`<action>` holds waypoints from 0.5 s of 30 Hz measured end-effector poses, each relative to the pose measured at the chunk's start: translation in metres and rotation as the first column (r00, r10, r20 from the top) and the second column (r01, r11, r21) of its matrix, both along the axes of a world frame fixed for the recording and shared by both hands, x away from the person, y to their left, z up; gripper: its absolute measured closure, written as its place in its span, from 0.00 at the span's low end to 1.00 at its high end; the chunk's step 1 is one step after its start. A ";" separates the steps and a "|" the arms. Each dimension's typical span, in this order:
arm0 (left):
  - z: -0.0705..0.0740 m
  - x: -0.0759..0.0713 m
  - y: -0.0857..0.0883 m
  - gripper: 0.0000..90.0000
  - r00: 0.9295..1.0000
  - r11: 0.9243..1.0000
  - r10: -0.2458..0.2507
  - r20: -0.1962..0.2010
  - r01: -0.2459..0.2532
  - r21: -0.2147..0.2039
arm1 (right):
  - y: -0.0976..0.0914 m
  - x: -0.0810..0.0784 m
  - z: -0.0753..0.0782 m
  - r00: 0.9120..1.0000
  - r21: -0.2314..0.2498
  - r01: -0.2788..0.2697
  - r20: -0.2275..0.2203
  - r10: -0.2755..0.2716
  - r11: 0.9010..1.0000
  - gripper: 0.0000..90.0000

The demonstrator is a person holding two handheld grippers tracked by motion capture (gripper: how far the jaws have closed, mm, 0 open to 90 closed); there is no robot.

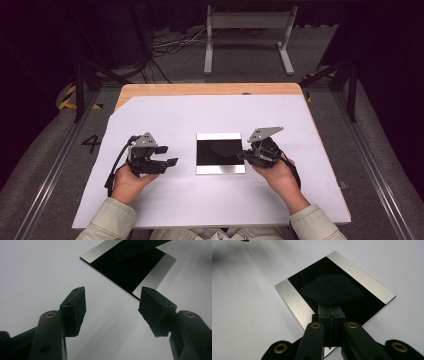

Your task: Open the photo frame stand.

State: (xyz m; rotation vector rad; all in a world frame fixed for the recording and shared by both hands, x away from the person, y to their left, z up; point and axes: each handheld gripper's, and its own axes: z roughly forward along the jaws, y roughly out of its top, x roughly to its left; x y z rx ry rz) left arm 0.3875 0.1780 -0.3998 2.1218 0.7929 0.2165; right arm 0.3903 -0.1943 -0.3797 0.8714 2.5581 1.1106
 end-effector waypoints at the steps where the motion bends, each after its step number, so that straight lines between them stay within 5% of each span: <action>1: 0.000 0.000 0.000 0.43 1.000 1.000 0.000 0.000 0.000 -0.001 | 0.000 0.000 0.000 1.000 -0.001 -0.001 -0.004 0.001 1.000 1.00; 8: 0.000 0.000 -0.001 0.43 1.000 1.000 0.001 -0.001 -0.001 -0.003 | -0.005 -0.003 0.003 1.000 -0.015 -0.006 0.003 0.006 1.000 0.98; 10: -0.002 -0.001 -0.002 0.46 1.000 0.999 -0.008 -0.007 0.007 -0.032 | -0.007 -0.004 0.004 1.000 -0.017 -0.007 0.002 0.007 1.000 0.98; 15: -0.001 -0.005 -0.009 0.57 0.999 0.998 -0.016 0.038 0.018 -0.064 | -0.009 -0.005 0.006 1.000 -0.019 -0.012 0.001 0.012 1.000 0.98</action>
